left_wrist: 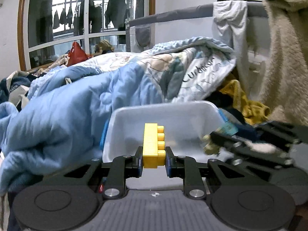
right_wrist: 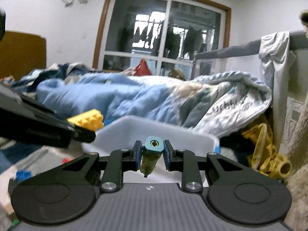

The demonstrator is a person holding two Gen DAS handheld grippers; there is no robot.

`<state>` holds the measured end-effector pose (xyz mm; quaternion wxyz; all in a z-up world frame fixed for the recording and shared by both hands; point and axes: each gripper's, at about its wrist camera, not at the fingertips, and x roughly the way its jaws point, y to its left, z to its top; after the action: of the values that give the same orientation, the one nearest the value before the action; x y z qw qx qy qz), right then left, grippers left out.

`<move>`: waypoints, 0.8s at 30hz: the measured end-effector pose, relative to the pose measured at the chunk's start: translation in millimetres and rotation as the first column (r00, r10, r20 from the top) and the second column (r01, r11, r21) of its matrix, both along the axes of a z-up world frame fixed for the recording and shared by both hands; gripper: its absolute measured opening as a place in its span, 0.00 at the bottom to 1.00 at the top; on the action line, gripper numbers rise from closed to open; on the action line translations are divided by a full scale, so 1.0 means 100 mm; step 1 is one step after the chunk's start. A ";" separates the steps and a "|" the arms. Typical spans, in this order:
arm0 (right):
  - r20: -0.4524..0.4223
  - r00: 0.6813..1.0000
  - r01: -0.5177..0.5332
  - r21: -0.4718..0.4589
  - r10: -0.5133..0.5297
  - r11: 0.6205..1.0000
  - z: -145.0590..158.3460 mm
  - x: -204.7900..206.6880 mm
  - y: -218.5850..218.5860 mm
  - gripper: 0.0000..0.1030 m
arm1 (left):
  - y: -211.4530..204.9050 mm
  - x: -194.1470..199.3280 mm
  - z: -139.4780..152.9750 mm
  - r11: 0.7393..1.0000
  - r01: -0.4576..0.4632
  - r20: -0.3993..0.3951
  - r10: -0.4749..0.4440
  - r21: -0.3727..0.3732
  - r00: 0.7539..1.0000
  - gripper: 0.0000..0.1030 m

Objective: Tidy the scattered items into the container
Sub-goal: 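Carry both toys over the white bin and open both tools to drop them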

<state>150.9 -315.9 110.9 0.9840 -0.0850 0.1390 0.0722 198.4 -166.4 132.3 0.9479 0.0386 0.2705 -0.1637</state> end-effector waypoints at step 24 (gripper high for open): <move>-0.155 0.985 0.080 0.033 -0.073 0.996 -0.43 0.91 -0.26 0.36 | -0.36 0.93 -0.67 1.000 0.027 -0.158 -0.025 0.014 0.987 0.31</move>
<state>241.9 -341.5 67.8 0.9739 -0.0544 0.2161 0.0434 291.8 -202.6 65.0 0.9210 0.0365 0.3454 -0.1763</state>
